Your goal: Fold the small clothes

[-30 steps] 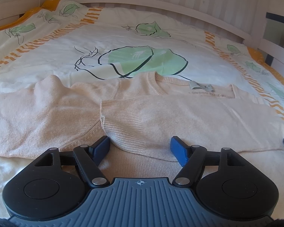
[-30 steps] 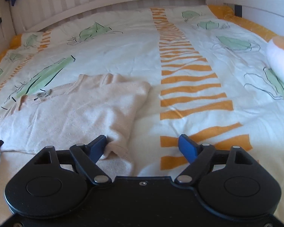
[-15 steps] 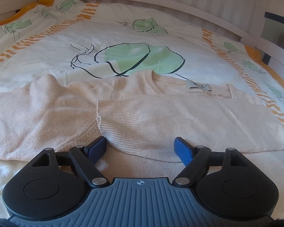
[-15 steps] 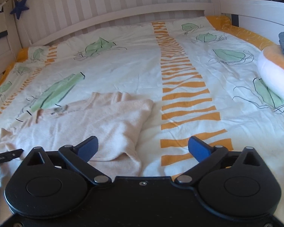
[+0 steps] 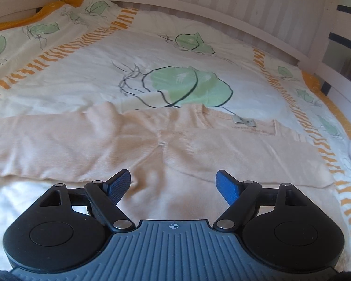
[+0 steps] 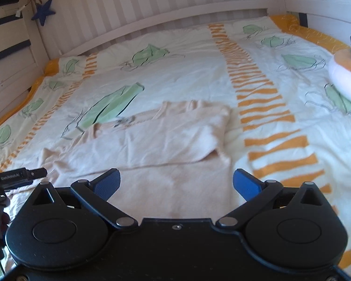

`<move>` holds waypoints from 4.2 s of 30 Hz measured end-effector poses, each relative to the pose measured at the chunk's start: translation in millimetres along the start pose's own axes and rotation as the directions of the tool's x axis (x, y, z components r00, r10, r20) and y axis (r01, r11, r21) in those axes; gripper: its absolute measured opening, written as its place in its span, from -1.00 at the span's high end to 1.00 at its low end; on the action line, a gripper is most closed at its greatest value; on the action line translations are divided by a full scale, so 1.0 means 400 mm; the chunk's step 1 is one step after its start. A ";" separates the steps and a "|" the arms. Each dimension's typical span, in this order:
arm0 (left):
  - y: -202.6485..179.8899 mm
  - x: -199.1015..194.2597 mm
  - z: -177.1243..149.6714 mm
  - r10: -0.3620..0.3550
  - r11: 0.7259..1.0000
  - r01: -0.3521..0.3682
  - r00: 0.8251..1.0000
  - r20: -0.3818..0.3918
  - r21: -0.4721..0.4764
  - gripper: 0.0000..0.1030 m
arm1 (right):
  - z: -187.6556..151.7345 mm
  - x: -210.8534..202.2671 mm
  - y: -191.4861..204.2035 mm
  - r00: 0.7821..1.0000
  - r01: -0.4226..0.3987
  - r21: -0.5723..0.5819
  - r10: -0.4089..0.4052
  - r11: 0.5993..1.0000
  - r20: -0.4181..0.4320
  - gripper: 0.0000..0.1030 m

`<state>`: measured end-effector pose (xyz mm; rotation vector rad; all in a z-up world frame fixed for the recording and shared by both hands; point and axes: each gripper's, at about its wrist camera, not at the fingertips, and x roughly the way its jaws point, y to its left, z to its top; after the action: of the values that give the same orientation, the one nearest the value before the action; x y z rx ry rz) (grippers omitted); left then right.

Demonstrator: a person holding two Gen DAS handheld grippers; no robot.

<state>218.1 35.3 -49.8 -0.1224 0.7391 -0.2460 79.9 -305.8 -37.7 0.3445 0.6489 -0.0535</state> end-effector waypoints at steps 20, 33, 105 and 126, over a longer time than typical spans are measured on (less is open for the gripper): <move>0.414 -0.145 0.021 0.209 0.945 -0.200 0.978 0.005 -0.260 -0.54 | -0.132 0.021 0.250 0.983 -0.082 -0.103 0.063 0.991 -0.173 -0.99; 0.576 -0.138 0.059 0.491 0.844 -0.472 0.871 0.012 -0.256 -0.53 | -0.133 0.059 0.303 0.972 -0.099 -0.125 0.069 0.987 -0.223 -0.99; -0.466 0.229 0.019 -0.310 0.925 0.346 0.926 -0.214 0.158 0.04 | 0.028 0.161 -0.156 0.997 -0.064 0.153 0.068 0.986 -0.023 -0.99; -0.129 0.044 -0.036 0.034 0.988 -0.024 0.997 -0.067 0.154 -0.46 | 0.007 0.166 -0.140 0.995 -0.097 0.110 0.096 0.989 0.012 -0.99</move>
<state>211.9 -19.3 -61.7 0.0426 0.7873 -0.2792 125.6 -355.7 -92.2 0.4822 0.6236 0.0018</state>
